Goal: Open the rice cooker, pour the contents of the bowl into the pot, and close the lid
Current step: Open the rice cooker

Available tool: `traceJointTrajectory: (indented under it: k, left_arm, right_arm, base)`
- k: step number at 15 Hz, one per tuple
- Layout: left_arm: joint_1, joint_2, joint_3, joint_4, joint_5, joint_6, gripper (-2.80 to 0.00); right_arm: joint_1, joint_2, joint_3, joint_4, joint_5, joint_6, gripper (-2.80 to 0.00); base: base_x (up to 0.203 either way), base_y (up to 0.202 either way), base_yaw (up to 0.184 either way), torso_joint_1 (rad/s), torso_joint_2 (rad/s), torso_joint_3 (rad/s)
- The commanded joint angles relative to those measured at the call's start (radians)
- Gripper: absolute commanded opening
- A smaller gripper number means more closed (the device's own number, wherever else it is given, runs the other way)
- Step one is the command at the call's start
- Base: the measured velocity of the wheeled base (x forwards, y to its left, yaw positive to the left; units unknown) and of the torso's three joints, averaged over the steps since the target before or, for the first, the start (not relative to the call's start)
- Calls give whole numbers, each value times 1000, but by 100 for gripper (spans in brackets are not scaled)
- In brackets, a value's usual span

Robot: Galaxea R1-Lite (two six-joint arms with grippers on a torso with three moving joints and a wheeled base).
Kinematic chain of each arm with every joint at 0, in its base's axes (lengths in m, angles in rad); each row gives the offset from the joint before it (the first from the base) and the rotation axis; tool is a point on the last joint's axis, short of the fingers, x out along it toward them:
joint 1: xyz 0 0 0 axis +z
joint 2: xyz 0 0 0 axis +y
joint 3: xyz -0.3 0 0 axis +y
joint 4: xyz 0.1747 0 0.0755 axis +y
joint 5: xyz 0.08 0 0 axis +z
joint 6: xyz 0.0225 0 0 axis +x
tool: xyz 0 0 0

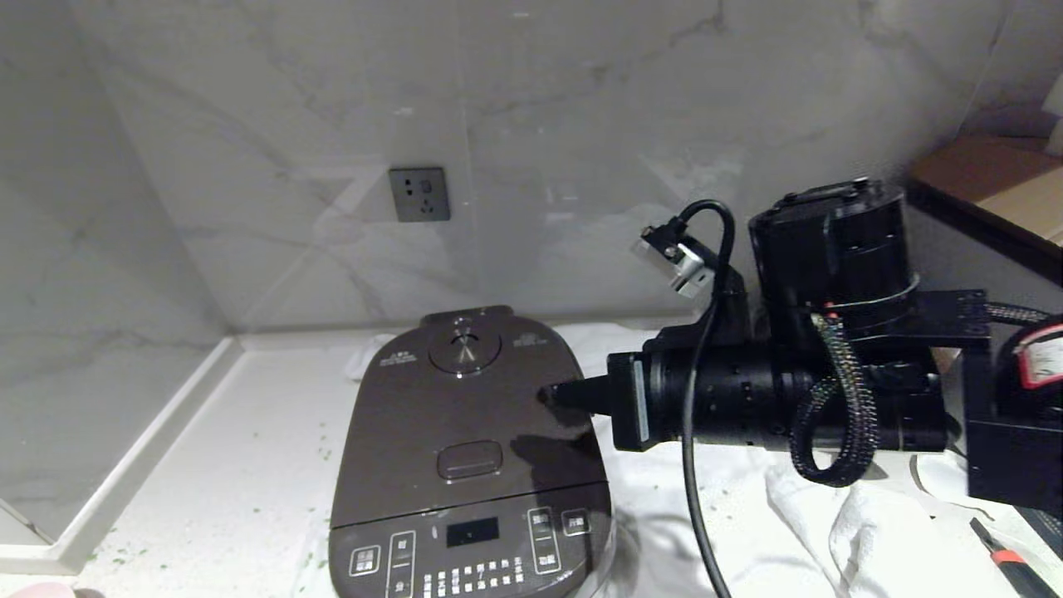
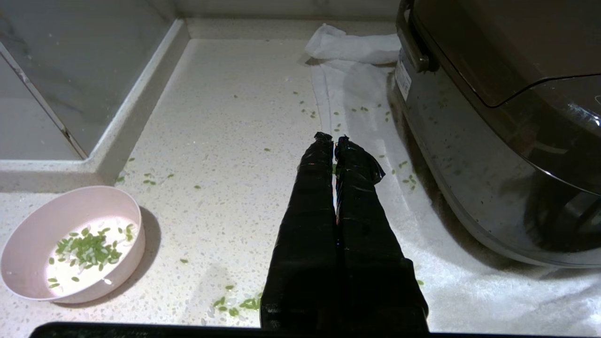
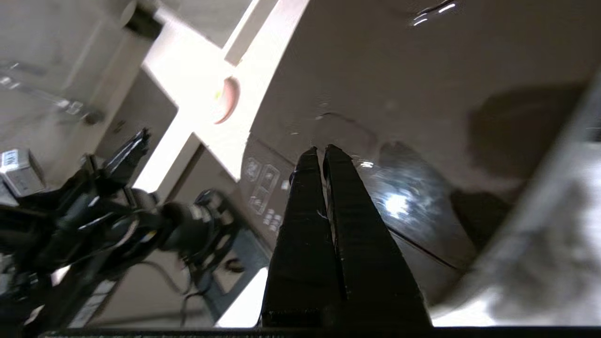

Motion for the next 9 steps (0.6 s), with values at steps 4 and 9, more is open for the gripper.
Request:
traceJointTrajectory:
  k: [4,9]
  left_arm:
    - [0,-2,0,1,0,-2,-280]
    - [0,-1,0,1,0,-2,-280]
  right_arm:
    - [93,212,-145,4,20,32,-280]
    - [114,282,-233,50,3,36,-280]
  base:
    - [0,0,0,0,0,0]
    - [0,0,0,0,0,0]
